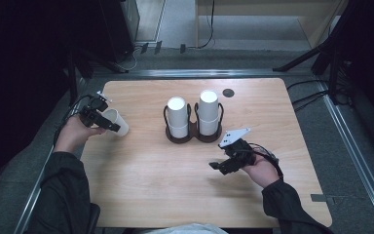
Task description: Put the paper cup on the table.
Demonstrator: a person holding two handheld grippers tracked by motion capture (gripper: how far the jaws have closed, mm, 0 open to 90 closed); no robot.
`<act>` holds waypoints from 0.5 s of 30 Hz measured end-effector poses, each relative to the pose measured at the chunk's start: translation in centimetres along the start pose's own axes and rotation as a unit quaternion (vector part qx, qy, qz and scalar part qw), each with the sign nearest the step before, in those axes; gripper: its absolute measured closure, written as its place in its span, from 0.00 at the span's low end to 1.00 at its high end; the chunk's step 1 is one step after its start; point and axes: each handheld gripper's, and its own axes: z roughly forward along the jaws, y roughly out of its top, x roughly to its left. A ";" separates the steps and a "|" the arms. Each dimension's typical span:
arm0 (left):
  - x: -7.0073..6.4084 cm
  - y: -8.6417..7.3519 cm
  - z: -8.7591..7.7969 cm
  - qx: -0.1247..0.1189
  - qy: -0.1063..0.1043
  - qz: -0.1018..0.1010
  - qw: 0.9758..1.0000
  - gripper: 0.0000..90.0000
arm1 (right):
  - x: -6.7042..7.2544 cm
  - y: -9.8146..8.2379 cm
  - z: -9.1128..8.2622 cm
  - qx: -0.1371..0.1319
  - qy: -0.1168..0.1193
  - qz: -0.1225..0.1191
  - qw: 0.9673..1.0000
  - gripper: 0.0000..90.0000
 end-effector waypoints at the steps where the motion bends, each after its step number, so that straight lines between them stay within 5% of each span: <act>1: 0.0 0.1 0.1 0.004 0.006 -0.004 1.000 0.23 | 0.0 0.0 0.0 0.001 -0.001 0.000 1.000 0.24; 15: -0.2 0.8 1.3 0.034 0.028 -0.014 0.999 0.22 | 0.1 -0.5 -0.3 0.001 -0.006 0.001 1.000 0.24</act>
